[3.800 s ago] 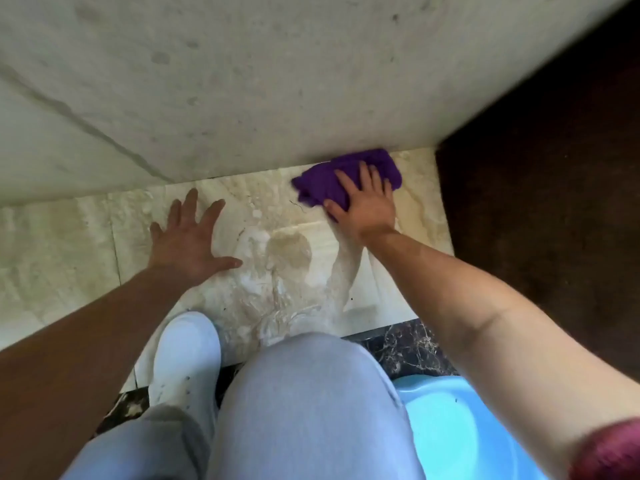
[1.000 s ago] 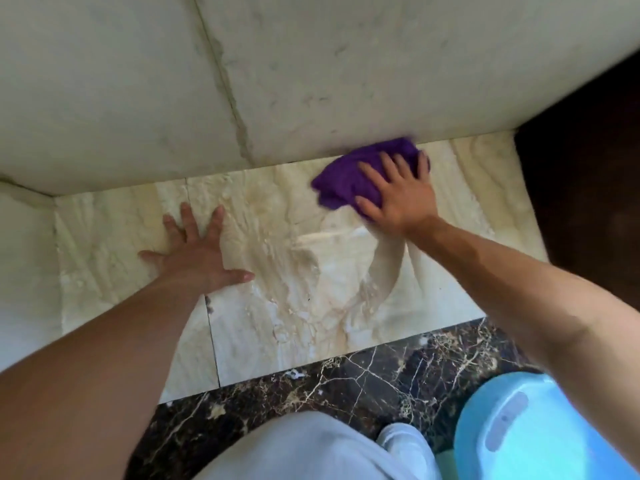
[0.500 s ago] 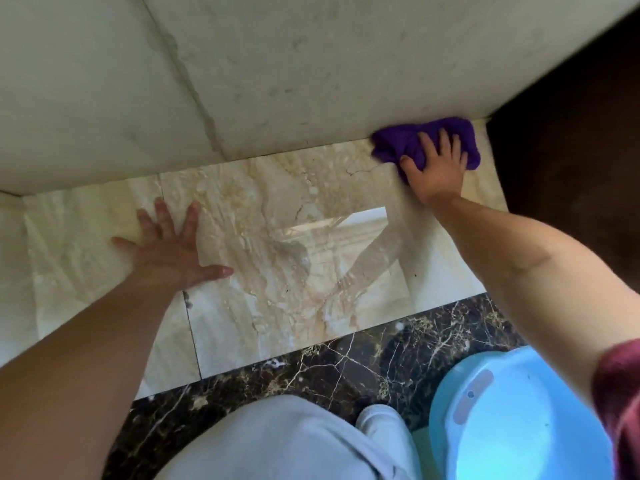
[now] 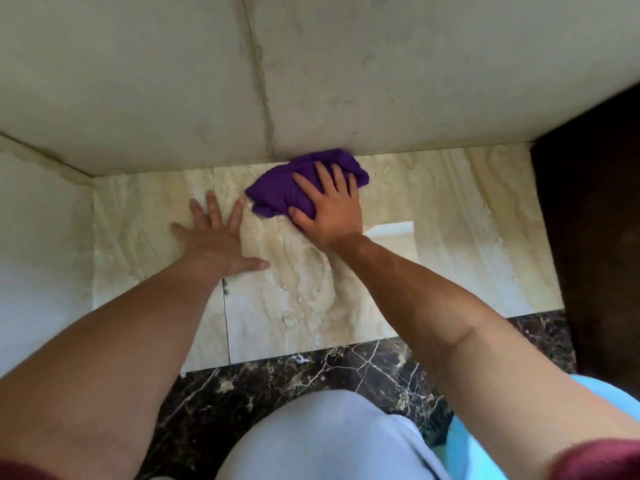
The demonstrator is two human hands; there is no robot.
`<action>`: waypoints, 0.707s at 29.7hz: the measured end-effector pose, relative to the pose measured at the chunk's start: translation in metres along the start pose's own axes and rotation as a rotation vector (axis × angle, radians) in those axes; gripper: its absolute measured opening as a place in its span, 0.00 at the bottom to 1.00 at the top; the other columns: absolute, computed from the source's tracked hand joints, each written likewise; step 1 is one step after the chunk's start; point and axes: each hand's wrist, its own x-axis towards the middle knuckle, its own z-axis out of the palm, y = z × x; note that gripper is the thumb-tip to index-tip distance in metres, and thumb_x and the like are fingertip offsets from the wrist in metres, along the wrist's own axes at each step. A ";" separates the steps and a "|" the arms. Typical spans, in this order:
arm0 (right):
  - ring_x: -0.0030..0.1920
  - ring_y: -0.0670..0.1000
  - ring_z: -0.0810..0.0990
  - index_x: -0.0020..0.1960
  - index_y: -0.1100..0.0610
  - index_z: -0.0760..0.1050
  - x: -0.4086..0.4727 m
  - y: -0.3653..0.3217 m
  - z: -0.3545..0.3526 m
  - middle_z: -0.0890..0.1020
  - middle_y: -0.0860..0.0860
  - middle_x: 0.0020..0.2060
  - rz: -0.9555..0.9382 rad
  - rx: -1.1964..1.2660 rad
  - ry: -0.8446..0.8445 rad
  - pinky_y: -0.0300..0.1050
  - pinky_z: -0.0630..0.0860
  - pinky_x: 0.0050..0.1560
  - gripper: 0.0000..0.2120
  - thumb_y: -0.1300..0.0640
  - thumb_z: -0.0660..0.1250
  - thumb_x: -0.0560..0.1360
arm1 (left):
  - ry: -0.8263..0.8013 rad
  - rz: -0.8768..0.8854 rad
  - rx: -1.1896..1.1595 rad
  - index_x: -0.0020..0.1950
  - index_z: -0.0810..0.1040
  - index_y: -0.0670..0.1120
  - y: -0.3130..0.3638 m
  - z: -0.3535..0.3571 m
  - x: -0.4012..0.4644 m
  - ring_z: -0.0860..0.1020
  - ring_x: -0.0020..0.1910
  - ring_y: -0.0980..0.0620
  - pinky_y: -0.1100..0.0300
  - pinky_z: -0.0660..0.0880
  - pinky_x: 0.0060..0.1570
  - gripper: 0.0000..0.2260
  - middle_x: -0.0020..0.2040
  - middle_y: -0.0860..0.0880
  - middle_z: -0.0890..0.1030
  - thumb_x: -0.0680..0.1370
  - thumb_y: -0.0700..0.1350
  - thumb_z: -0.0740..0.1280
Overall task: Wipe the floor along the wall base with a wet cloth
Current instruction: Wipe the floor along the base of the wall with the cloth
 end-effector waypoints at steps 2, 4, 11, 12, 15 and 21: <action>0.77 0.61 0.60 0.77 0.39 0.63 -0.008 0.046 -0.014 0.65 0.53 0.78 -0.035 -0.062 -0.014 0.62 0.52 0.77 0.31 0.32 0.58 0.76 | 0.005 0.017 -0.039 0.76 0.24 0.58 -0.003 0.001 0.000 0.30 0.77 0.34 0.22 0.50 0.69 0.62 0.77 0.42 0.23 0.61 0.79 0.66; 0.78 0.62 0.59 0.78 0.41 0.62 -0.017 0.096 -0.027 0.64 0.55 0.78 0.157 -0.078 0.013 0.62 0.52 0.77 0.32 0.32 0.57 0.76 | 0.024 0.024 -0.059 0.76 0.25 0.59 -0.009 0.006 0.001 0.29 0.77 0.35 0.21 0.51 0.67 0.63 0.77 0.43 0.23 0.61 0.80 0.66; 0.80 0.65 0.47 0.81 0.48 0.54 -0.011 0.151 -0.048 0.52 0.59 0.81 0.842 0.005 -0.009 0.67 0.42 0.77 0.35 0.35 0.53 0.78 | 0.049 0.061 -0.077 0.76 0.24 0.59 -0.008 0.012 0.012 0.27 0.76 0.35 0.20 0.50 0.66 0.64 0.75 0.43 0.21 0.59 0.80 0.65; 0.80 0.65 0.46 0.81 0.49 0.54 -0.007 0.127 -0.037 0.52 0.60 0.81 0.815 0.027 -0.005 0.67 0.42 0.76 0.35 0.36 0.53 0.78 | 0.050 0.054 -0.083 0.76 0.25 0.60 -0.014 0.012 0.009 0.27 0.76 0.35 0.20 0.49 0.67 0.63 0.75 0.44 0.21 0.60 0.80 0.66; 0.80 0.66 0.48 0.80 0.52 0.58 0.004 0.061 -0.014 0.55 0.62 0.80 0.624 0.009 0.049 0.68 0.43 0.76 0.36 0.36 0.54 0.77 | 0.111 0.105 -0.199 0.80 0.34 0.60 -0.022 0.013 0.006 0.30 0.78 0.39 0.22 0.48 0.69 0.57 0.79 0.47 0.27 0.65 0.74 0.69; 0.79 0.67 0.50 0.79 0.52 0.60 0.022 -0.079 0.012 0.57 0.65 0.79 0.375 0.025 -0.009 0.68 0.43 0.76 0.35 0.38 0.56 0.76 | 0.255 -0.055 -0.153 0.82 0.39 0.53 -0.046 0.055 -0.018 0.39 0.81 0.38 0.26 0.52 0.71 0.49 0.82 0.43 0.37 0.72 0.76 0.56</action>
